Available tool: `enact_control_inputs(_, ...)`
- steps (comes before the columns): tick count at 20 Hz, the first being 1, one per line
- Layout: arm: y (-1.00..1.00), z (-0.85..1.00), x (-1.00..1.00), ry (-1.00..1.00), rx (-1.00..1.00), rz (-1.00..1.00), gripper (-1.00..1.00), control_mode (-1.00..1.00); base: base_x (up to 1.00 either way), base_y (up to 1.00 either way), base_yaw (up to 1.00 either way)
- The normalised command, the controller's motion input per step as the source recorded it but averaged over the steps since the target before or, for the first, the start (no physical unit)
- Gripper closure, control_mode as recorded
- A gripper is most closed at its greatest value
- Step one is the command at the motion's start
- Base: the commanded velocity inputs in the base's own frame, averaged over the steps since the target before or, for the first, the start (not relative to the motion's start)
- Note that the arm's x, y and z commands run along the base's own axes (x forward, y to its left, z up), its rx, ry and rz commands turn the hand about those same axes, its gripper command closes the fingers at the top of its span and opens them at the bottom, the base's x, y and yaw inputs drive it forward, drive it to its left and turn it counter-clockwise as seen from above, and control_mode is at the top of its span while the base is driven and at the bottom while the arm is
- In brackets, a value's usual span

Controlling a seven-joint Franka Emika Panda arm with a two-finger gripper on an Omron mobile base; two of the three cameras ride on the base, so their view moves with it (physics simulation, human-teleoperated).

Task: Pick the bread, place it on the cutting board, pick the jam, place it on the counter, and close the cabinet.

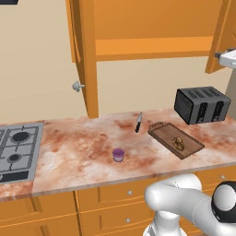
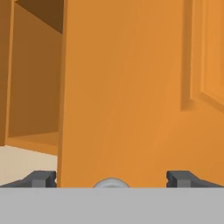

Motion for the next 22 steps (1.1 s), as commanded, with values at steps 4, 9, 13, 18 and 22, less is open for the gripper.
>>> enact_control_inputs(4,0.10,0.00,0.26,0.00,0.00,-0.07,-1.00,-1.00,0.00,0.00,0.00)
enact_control_inputs(9,0.13,0.00,0.30,0.00,0.00,-0.07,-1.00,-1.00,0.00,0.00,0.00)
enact_control_inputs(13,0.13,0.00,0.32,0.00,0.00,-0.06,-1.00,-1.00,0.00,0.00,0.00)
enact_control_inputs(18,0.12,0.00,0.31,0.00,0.00,-0.06,-1.00,-1.00,0.00,0.00,0.00)
enact_control_inputs(22,0.12,0.00,0.31,0.00,0.00,-0.06,-1.00,-1.00,0.00,0.00,0.00)
